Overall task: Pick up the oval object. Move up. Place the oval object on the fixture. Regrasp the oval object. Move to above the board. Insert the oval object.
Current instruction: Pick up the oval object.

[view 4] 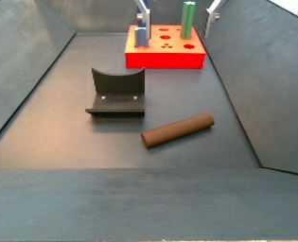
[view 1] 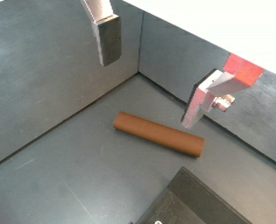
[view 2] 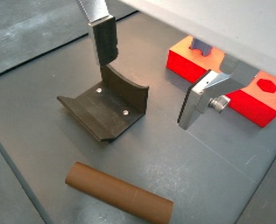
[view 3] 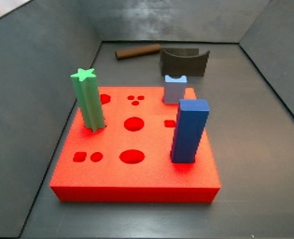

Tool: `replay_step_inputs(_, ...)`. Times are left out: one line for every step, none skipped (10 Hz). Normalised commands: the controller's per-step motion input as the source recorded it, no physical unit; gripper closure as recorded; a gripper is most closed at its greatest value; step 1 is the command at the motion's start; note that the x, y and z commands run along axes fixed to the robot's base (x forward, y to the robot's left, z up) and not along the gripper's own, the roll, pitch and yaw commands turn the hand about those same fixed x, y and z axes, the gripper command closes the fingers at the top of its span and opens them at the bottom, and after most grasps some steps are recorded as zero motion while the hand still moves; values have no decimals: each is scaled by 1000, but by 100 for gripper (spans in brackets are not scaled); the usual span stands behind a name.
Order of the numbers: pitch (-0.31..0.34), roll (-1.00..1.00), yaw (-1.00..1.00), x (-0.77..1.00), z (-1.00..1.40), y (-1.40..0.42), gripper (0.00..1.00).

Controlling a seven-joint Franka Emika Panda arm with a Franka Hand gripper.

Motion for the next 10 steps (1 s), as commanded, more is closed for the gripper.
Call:
replay_step_inputs(114, 0, -529, 154, -237, 0, 0)
replay_step_inputs(59, -14, -734, 317, -343, 186, 0)
replay_step_inputs(21, -37, -746, 283, -426, 171, 0)
replay_step_inputs(0, -74, -703, 291, -377, 186, 0)
replay_step_inputs(0, -101, -614, 271, -431, 254, 0)
replay_step_inputs(0, -140, -586, 226, -463, 246, 0)
replay_step_inputs(0, -236, -509, 157, -460, 254, 0)
replay_step_inputs(-34, -293, -403, 51, -466, 329, 0)
replay_step_inputs(-81, -356, -197, -49, -431, 494, 0)
replay_step_inputs(-139, -396, -80, -254, -391, 549, 0)
